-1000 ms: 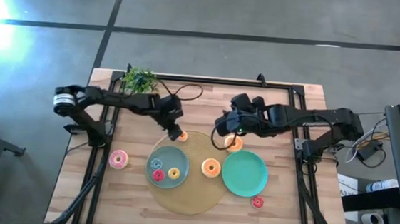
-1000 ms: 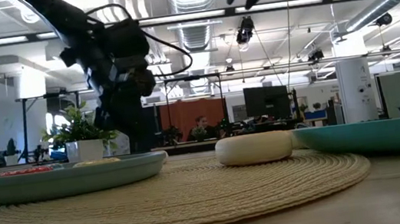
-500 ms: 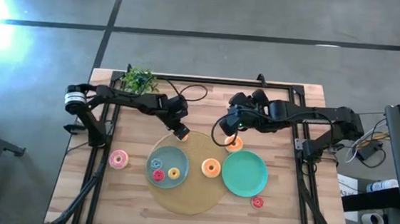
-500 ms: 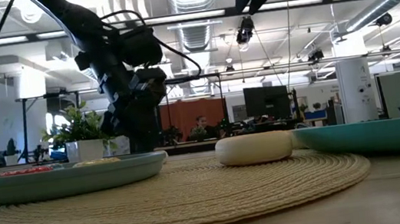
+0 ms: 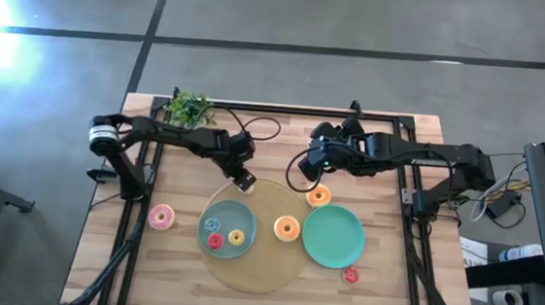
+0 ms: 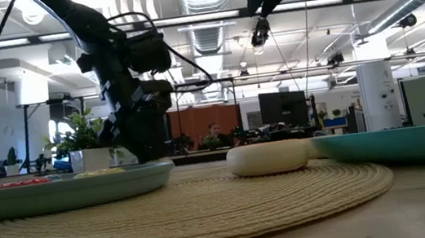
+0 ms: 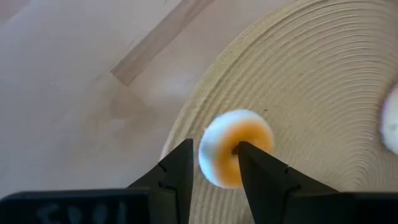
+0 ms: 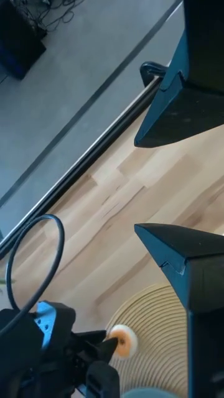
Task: Pick & Place donuts
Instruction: Put the small white donut on the blue plate
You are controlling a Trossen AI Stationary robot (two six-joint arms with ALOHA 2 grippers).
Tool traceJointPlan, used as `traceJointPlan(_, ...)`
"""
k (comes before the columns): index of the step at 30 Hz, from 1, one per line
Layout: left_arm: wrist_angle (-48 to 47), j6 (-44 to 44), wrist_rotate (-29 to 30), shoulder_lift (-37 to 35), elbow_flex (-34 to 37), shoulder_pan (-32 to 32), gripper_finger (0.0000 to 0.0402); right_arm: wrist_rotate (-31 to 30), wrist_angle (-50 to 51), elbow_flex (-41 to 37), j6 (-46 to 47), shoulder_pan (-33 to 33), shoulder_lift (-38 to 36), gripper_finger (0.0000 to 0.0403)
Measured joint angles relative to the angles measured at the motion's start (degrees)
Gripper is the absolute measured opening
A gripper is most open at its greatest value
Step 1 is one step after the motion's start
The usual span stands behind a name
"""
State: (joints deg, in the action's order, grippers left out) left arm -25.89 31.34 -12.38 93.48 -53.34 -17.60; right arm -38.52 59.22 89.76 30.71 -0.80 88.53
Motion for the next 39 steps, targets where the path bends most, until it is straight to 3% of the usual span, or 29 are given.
traceJointPlan(9, -0.4, -2.2, 0.7, -1.7, 0.0, 0.2, 0.0101, 0.0, -1.2, 0.0, 3.7, 0.0, 0.0, 0.0203)
traceJointPlan(39, 1.4, -7.7, 0.6, 2.2, 0.1, 0.5, 0.0094, -0.5, -5.1, -1.0, 8.6, 0.5, 0.0, 0.0203)
